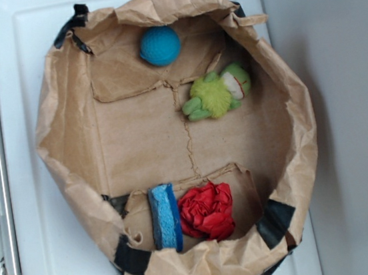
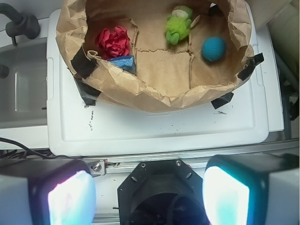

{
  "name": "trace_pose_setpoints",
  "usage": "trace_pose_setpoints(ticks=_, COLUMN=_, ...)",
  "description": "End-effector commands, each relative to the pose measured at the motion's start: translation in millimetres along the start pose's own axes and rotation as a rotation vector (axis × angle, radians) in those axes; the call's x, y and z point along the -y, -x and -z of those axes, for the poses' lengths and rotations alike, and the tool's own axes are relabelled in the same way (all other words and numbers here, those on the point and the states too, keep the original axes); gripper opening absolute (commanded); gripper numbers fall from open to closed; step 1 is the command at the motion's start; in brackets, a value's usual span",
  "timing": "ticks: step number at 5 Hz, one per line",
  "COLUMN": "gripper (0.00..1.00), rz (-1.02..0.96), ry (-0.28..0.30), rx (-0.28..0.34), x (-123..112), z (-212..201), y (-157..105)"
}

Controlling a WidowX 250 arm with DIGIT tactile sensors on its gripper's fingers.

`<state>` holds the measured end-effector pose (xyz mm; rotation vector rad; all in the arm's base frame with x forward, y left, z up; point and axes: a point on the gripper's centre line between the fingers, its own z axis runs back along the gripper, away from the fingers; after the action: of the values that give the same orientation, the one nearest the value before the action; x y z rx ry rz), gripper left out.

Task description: Grab the blue sponge.

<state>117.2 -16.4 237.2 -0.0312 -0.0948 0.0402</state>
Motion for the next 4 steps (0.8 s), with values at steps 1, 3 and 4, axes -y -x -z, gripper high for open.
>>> trace_pose_setpoints(ticks=1, gripper=1.0, rz=0.0, ry=0.0, rx=0.0, x=0, z=0, y=0)
trace_pose_setpoints(ticks=3, gripper=1.0, rz=-0.036, ry=0.144, rx=0.112, x=22, z=19, y=-77)
trace_pose_setpoints(ticks=4, gripper=1.0, rz=0.054, ry=0.112, rx=0.164, x=19, z=33, y=-102)
